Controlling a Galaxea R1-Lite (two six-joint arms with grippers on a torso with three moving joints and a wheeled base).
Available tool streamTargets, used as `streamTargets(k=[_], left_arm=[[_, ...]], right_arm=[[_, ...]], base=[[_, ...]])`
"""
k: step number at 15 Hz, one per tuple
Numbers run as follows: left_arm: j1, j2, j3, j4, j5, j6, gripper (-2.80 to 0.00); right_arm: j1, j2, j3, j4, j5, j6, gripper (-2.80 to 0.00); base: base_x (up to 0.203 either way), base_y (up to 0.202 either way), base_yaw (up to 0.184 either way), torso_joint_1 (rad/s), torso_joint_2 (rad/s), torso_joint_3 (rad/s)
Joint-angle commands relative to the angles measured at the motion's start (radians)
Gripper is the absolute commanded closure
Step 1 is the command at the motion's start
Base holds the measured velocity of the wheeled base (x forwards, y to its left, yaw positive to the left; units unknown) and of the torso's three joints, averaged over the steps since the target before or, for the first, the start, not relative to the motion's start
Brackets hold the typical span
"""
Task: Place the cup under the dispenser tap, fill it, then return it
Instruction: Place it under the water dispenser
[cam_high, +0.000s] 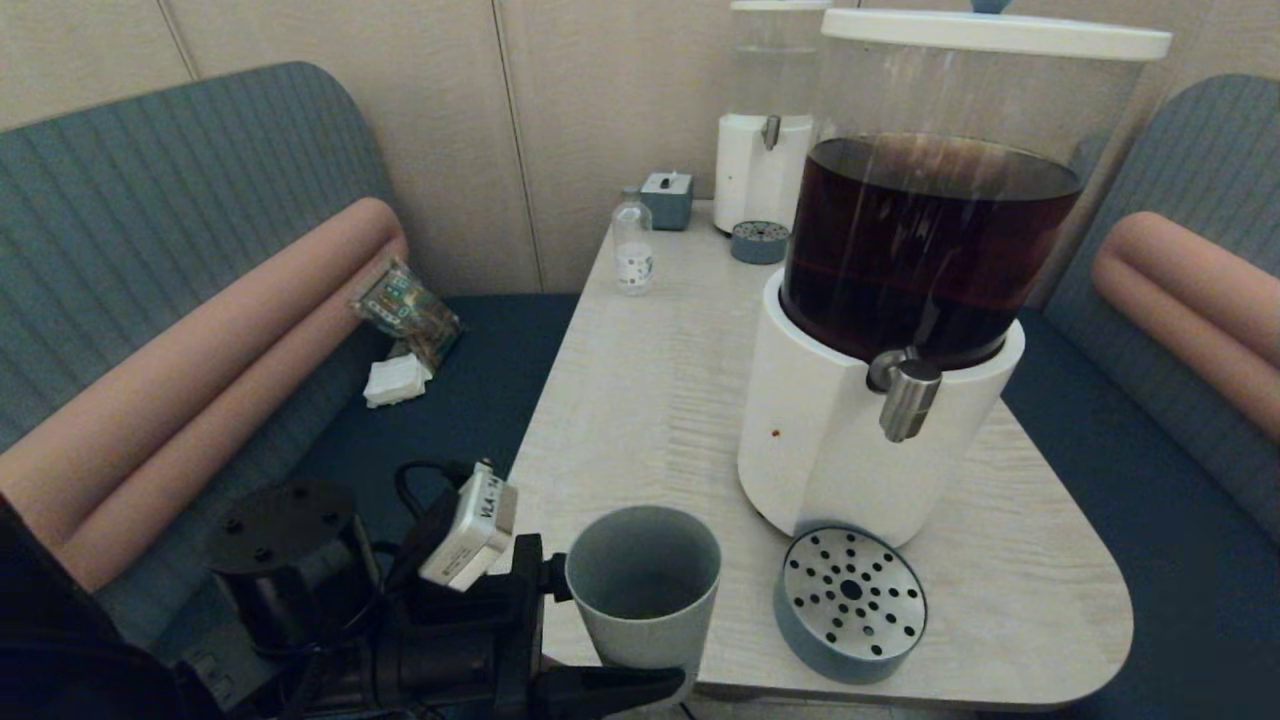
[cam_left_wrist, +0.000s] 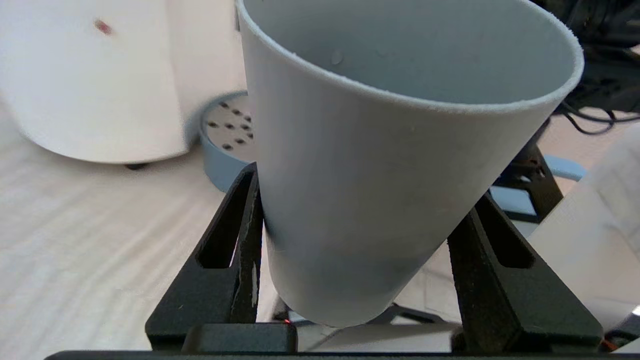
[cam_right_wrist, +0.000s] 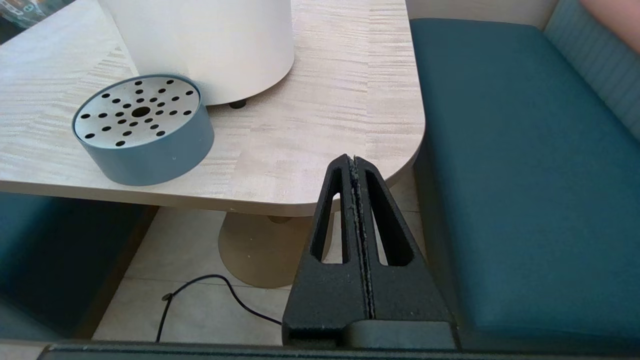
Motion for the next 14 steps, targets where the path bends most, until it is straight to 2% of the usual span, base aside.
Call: streamTargets(k=[1, 4, 6, 10, 12, 14], left_arm=[[-0.023, 0.049, -0.01, -0.009, -0.004, 0.0, 0.0], [-0.073, 0.093, -0.022, -0.009, 0.003, 0.0, 0.0], [-0.111, 0.126, -0.058, -0.009, 0.046, -0.003, 0.0], [-0.141, 0.221, -0.201, -0.009, 0.116, -0.02, 0.0], [-0.173, 0.233, -0.226, -0.009, 0.179, -0.039, 0.0], [-0.201, 0.245, -0.243, -0.009, 0.207, -0.055, 0.0]], right_arm=[[0.0, 0.0, 0.0, 0.0, 0.0, 0.001, 0.0], [0.0, 0.0, 0.0, 0.002, 0.0, 0.001, 0.0], [0.0, 0.0, 0.0, 0.005, 0.0, 0.001, 0.0], [0.0, 0.0, 0.0, 0.005, 0.0, 0.001, 0.0], [0.0, 0.001, -0.002, 0.006, 0.0, 0.002, 0.0], [0.0, 0.0, 0.0, 0.006, 0.0, 0.002, 0.0]], base=[[0.0, 0.0, 0.0, 0.0, 0.0, 0.0], [0.0, 0.0, 0.0, 0.0, 0.0, 0.0], [0.0, 0.0, 0.0, 0.0, 0.0, 0.0], [0.0, 0.0, 0.0, 0.0, 0.0, 0.0], [0.0, 0.0, 0.0, 0.0, 0.0, 0.0], [0.0, 0.0, 0.0, 0.0, 0.0, 0.0]])
